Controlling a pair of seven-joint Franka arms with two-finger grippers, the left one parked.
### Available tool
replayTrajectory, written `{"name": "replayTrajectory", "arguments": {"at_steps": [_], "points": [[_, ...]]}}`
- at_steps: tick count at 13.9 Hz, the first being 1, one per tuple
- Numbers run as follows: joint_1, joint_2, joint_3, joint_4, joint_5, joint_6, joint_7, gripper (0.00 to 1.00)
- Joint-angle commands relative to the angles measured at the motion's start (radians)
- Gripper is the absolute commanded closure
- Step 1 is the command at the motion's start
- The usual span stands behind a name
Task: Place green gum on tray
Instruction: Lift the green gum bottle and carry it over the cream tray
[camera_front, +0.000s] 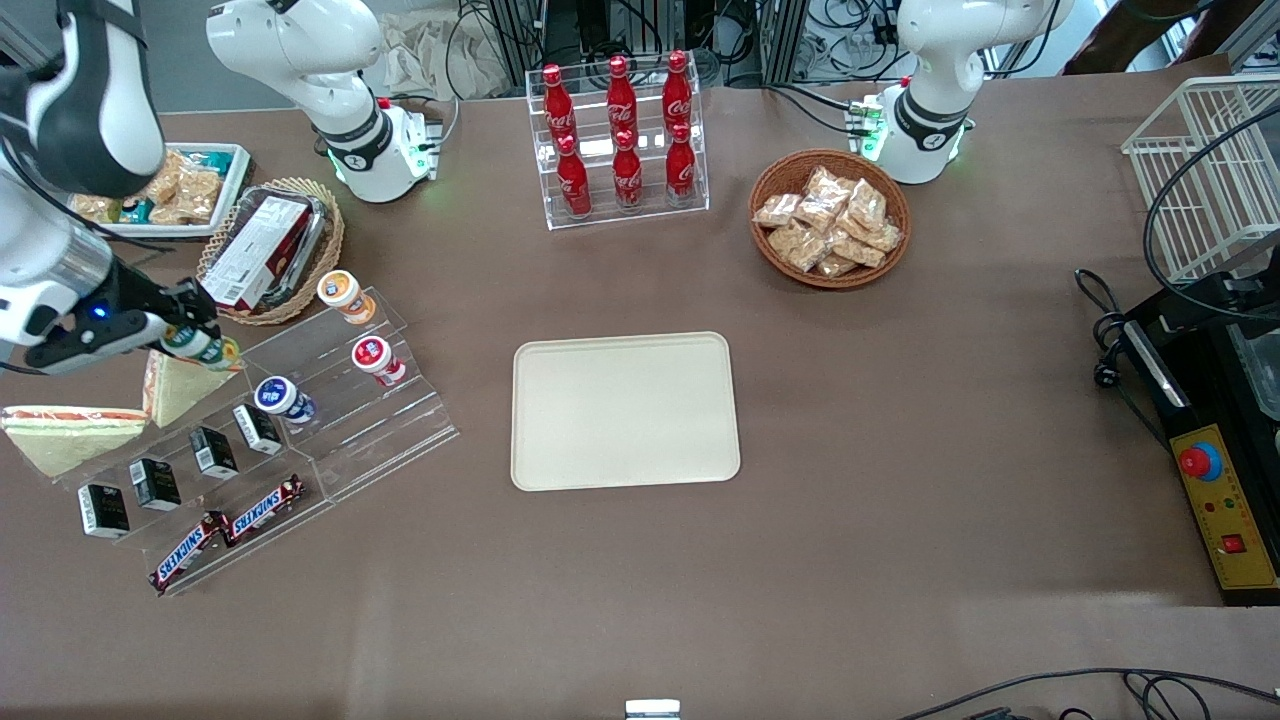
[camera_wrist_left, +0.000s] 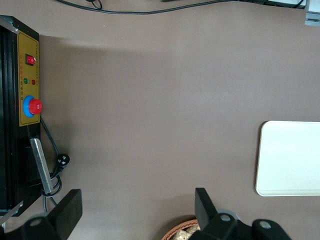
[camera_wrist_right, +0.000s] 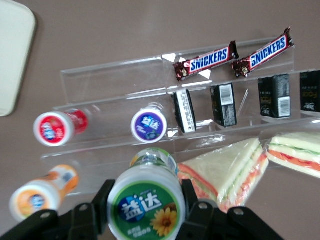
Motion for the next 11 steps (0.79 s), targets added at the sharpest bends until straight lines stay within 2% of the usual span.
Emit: {"name": "replayTrajectory", "arguments": {"at_steps": [1, 3, 5, 8, 11], "points": [[0.009, 0.016, 0.06, 0.175, -0.005, -0.154, 0.097, 0.65], [0.021, 0.027, 0.111, 0.27, 0.004, -0.255, 0.215, 0.64], [0.053, 0.043, 0.172, 0.306, 0.056, -0.275, 0.397, 0.64], [0.082, 0.088, 0.331, 0.307, 0.101, -0.257, 0.741, 0.64], [0.089, 0.174, 0.494, 0.327, 0.124, -0.152, 1.013, 0.64]]}}
